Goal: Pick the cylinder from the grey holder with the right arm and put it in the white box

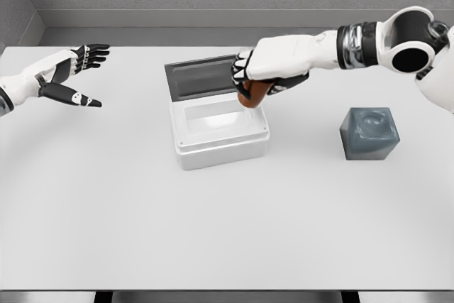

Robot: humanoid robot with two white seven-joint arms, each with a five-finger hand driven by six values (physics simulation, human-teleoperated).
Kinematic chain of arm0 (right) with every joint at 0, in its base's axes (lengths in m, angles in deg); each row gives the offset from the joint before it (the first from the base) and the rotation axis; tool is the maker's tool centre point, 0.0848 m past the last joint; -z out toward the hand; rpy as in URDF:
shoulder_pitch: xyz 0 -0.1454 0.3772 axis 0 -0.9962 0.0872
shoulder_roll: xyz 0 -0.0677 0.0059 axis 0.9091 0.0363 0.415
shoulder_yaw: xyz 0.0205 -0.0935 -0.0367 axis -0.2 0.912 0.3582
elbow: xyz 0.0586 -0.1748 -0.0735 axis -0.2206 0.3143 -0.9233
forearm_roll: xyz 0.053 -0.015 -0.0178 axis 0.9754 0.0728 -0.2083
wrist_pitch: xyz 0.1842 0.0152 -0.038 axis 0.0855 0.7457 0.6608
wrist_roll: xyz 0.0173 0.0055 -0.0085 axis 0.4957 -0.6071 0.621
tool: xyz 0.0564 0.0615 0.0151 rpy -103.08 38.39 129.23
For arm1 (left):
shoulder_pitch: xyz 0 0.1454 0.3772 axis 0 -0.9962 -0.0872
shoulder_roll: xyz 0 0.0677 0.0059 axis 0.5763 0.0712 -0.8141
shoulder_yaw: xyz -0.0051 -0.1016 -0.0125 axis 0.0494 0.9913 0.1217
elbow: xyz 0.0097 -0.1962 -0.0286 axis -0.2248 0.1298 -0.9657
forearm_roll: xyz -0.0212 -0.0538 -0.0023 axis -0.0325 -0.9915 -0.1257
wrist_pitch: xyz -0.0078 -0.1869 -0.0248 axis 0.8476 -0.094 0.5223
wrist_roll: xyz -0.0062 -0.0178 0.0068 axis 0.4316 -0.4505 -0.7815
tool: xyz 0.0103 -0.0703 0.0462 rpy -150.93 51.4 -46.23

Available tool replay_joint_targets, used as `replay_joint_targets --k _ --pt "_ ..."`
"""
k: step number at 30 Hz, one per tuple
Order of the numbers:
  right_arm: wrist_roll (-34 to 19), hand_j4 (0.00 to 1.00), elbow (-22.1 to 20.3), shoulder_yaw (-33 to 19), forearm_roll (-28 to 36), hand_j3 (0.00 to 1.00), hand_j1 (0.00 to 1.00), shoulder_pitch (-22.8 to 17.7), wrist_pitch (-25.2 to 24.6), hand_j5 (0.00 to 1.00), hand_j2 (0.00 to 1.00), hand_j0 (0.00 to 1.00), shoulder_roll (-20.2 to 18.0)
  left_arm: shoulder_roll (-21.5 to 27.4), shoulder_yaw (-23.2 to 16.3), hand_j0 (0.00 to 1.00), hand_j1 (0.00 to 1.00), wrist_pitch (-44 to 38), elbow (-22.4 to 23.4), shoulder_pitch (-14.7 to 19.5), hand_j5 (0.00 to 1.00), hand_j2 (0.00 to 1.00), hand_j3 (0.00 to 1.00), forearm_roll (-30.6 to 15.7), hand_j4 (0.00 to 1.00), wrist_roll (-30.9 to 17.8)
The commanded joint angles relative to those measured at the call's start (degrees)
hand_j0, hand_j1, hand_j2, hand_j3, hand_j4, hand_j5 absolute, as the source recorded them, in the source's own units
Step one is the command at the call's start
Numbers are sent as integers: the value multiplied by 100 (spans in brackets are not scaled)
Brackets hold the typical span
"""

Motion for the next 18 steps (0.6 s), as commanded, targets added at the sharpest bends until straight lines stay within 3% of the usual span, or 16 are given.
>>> replay_joint_targets --k 1,4,18 --pt "7 13 164 120 40 13 13 0 -17 13 13 13 91 20 7 100 100 0 -38 -9 100 100 100 -79 100 1" --pt "7 14 305 155 40 14 14 0 -17 14 14 14 118 55 7 100 100 167 -214 -202 100 100 100 -141 100 1" --pt "7 16 516 226 32 16 16 0 -17 16 16 16 206 73 16 100 100 193 -231 -290 100 100 100 -158 100 1"
